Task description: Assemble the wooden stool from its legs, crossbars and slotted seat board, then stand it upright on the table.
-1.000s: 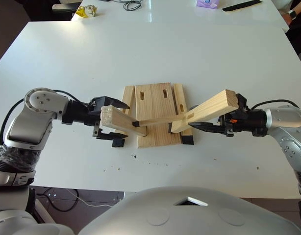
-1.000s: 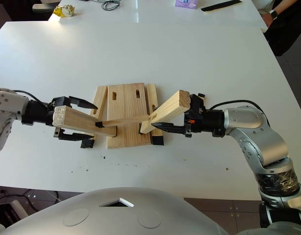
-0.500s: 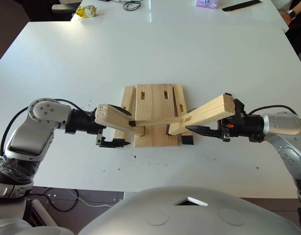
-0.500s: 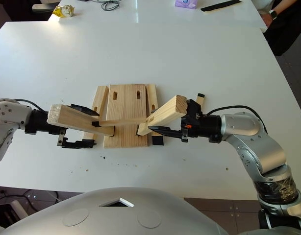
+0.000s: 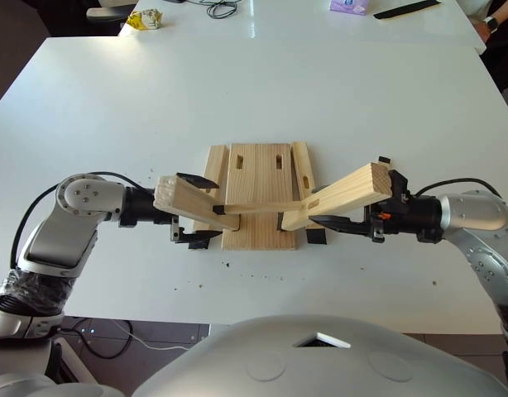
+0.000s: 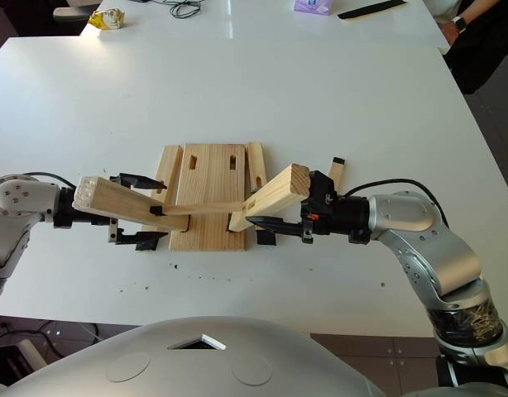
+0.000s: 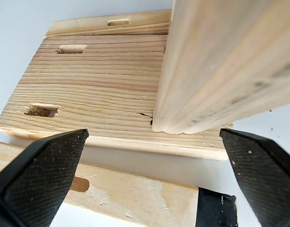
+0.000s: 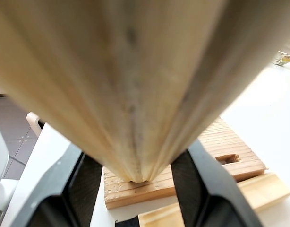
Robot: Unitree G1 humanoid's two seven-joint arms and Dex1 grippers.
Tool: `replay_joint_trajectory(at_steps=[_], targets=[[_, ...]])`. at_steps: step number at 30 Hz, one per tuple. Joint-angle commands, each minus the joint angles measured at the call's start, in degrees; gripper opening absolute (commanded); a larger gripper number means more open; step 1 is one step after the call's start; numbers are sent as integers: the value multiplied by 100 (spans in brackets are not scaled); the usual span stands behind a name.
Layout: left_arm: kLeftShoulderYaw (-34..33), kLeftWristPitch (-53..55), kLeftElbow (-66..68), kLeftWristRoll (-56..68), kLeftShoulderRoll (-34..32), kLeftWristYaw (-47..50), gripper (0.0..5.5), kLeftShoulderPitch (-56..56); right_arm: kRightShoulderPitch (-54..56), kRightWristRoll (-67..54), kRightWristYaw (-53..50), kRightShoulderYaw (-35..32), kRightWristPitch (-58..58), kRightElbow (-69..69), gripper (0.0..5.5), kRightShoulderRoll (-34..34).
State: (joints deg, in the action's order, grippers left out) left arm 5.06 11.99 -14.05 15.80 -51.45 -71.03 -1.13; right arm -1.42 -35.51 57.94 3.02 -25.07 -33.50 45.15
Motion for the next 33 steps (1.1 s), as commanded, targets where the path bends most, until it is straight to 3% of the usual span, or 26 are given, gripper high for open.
replay_joint_trajectory(at_steps=[1, 25, 33], targets=[[78, -78, -56, -98, -4, 55, 517, 6, 151, 330, 63, -35, 227, 179, 204, 97], [193, -201, 132, -199, 6, -19, 517, -195, 145, 366, -206, 351, 213, -12, 204, -275], [183, -362, 192, -351, 32, 88, 517, -69, 190, 340, -110, 163, 171, 38, 204, -157]])
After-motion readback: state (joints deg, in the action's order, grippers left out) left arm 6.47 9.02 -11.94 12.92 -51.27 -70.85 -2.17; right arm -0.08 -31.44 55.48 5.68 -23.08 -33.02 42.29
